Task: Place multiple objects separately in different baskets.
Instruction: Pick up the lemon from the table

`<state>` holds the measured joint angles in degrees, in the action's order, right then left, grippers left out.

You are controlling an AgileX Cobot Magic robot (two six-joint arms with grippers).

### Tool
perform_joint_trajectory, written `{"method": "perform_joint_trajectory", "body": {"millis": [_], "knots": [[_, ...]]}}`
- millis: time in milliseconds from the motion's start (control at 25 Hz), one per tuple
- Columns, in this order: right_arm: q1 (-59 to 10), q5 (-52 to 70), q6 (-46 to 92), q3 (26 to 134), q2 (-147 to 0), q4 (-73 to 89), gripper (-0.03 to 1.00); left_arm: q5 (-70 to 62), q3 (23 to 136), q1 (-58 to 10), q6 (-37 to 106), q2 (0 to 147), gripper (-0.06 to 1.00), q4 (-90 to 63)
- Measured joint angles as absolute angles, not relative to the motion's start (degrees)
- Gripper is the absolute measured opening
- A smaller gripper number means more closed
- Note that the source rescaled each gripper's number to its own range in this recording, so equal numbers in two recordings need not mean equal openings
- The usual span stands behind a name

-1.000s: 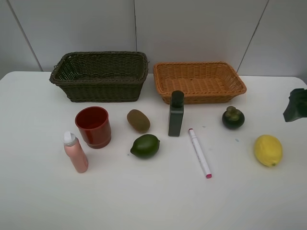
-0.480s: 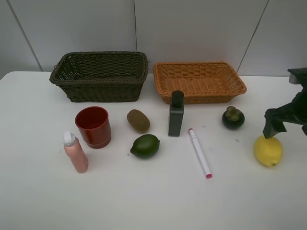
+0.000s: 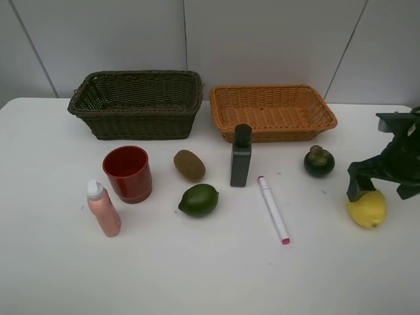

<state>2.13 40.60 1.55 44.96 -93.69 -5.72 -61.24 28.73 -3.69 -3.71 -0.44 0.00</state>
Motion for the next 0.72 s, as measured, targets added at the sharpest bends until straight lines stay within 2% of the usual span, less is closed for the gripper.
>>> {"method": "perform_joint_trajectory", "body": {"millis": [720], "knots": [[2.13, 37.08, 2.58, 45.02, -100.93, -2.96, 0.98, -61.24, 28.73, -3.69, -3.71, -0.44, 1.00, 0.00]]}}
